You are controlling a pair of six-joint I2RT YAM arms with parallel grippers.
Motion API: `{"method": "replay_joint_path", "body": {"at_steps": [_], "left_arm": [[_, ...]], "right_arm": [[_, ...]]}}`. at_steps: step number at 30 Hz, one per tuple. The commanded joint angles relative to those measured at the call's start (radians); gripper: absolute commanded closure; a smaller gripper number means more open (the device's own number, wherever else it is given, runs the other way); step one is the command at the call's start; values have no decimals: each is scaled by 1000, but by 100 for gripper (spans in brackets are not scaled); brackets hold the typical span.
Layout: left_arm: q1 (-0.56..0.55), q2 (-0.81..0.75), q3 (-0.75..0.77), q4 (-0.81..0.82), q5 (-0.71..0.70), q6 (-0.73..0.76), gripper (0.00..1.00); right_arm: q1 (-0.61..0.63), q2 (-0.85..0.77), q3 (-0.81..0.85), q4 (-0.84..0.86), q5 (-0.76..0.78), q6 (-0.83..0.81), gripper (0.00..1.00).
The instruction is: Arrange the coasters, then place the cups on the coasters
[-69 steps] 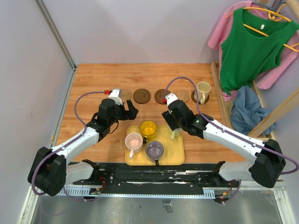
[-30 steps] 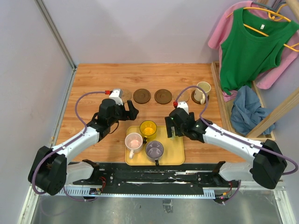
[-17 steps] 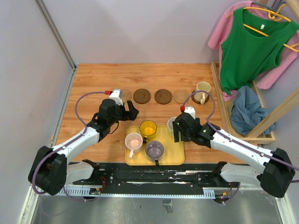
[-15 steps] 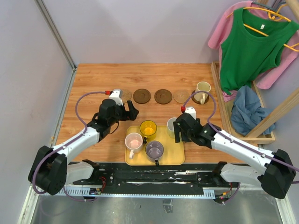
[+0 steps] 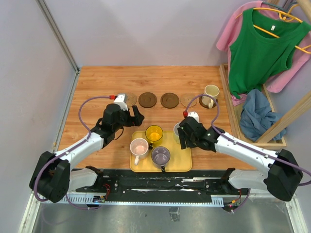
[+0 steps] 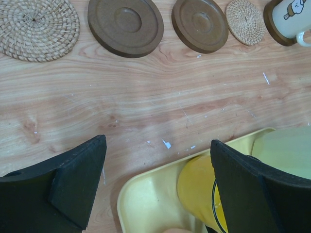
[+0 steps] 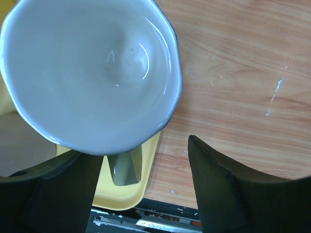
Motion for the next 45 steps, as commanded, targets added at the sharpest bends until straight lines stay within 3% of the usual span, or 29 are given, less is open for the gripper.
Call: {"method": "replay_joint_path", "body": {"at_steps": [1, 9, 14, 22, 30, 45], "left_arm": [[6, -18, -12, 30, -1, -5, 8], [7, -14, -14, 33, 1, -8, 8], [7, -15, -15, 32, 0, -7, 8], [7, -13, -16, 34, 0, -9, 8], [7, -15, -17, 33, -2, -9, 8], [7, -30, -4, 32, -22, 2, 8]], "right_arm": [[16, 22, 35, 26, -17, -28, 32], [21, 39, 33, 55, -27, -20, 51], [23, 45, 22, 65, -28, -11, 55], [23, 63, 16, 73, -35, -11, 70], [25, 77, 15, 71, -33, -12, 99], [43, 61, 98, 115, 89, -164, 99]]}}
